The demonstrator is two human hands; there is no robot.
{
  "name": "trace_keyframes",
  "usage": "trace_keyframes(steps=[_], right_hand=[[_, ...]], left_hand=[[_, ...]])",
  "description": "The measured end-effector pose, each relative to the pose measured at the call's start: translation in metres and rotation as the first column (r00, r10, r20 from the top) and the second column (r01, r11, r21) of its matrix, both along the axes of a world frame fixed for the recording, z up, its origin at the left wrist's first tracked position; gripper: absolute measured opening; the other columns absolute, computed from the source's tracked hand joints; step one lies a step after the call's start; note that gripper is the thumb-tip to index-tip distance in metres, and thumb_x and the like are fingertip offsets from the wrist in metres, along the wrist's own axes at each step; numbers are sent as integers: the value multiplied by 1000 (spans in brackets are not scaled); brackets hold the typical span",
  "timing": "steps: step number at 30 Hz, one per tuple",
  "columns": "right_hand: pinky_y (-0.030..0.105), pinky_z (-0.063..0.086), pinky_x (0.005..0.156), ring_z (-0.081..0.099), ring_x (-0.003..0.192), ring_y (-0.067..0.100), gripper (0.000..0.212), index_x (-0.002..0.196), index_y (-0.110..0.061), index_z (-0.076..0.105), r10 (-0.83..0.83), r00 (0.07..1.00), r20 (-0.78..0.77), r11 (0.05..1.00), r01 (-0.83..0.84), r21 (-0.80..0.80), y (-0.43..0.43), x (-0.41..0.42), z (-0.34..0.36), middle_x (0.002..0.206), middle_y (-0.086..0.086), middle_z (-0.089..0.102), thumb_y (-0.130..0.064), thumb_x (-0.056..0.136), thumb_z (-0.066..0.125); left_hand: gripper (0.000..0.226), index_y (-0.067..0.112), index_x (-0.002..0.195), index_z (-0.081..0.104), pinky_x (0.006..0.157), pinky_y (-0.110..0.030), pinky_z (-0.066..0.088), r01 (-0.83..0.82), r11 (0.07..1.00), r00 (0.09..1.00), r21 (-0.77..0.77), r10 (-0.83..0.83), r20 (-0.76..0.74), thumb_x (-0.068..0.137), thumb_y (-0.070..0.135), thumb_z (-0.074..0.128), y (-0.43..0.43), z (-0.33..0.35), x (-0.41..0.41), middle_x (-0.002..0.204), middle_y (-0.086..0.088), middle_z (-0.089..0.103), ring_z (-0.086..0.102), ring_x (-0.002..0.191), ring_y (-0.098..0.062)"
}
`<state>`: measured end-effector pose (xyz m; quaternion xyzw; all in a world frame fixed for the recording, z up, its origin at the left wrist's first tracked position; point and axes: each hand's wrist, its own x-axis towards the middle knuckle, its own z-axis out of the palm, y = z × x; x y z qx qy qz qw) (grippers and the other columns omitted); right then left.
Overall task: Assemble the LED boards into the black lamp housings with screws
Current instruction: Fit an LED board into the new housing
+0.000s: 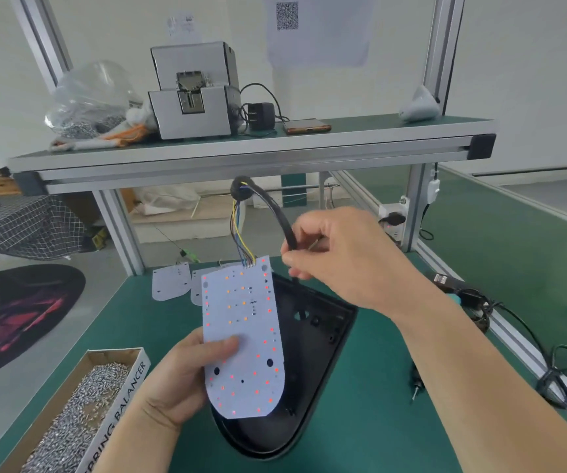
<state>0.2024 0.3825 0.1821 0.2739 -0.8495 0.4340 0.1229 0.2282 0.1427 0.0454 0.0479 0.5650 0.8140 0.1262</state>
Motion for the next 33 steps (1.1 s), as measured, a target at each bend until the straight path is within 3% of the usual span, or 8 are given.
trace_keyframes(steps=[6,9,12,18,21,24,28,33], right_hand=[[29,53,74,65,73,10,14,80,-15,76,-56,992,117,907,1,422,19,-16,-31,79,1,71,-29,80,80],[20,48,58,59,65,2,36,100,-23,72,16,924,383,983,-84,161,34,-30,-40,79,-8,69,-47,75,82],[19,40,51,53,63,7,47,120,-24,66,79,846,527,982,26,-189,42,-51,-40,95,-6,71,-55,85,72],[4,38,53,55,56,-7,16,107,-17,77,73,966,247,994,-91,60,23,-59,-25,73,-13,71,-21,98,65],[20,51,59,66,59,6,8,95,-9,69,67,958,280,991,-97,95,26,-55,-24,69,-2,72,-13,90,74],[40,58,82,74,78,20,16,86,-10,64,2,958,286,986,-50,161,22,-44,-39,77,6,77,-12,83,79],[32,46,71,61,71,17,20,68,-16,65,-26,995,100,984,8,180,14,-27,-69,75,-3,66,-18,81,80],[15,34,64,48,66,1,18,73,-18,63,4,994,-109,980,18,198,16,-17,-90,73,-12,51,-3,81,70]], left_hand=[[43,1,103,77,70,-40,61,39,999,999,-22,-39,-7,62,12,79,8,6,6,103,-24,75,75,85,-36],[43,-1,111,74,77,-42,60,73,993,997,-90,-71,28,69,6,76,11,2,6,115,-27,71,74,95,-38],[40,1,113,74,79,-41,60,105,984,994,-144,-98,55,73,4,71,12,-2,6,117,-27,70,73,97,-36],[50,8,113,75,84,-38,58,154,966,988,-207,-148,46,64,11,83,19,-2,3,119,-22,71,72,103,-34],[47,7,109,77,81,-38,59,62,988,998,-144,-57,34,63,11,84,19,-7,2,116,-23,72,73,100,-34],[34,3,105,78,81,-37,60,-73,997,996,-14,73,42,74,18,77,22,-7,1,115,-24,72,74,98,-32],[38,5,103,79,86,-34,59,-124,991,991,-55,121,-54,74,30,76,31,-3,4,113,-21,73,72,102,-29],[40,6,103,79,92,-34,55,-166,970,974,-177,133,-184,73,32,81,37,-9,13,119,-20,71,69,107,-28]])
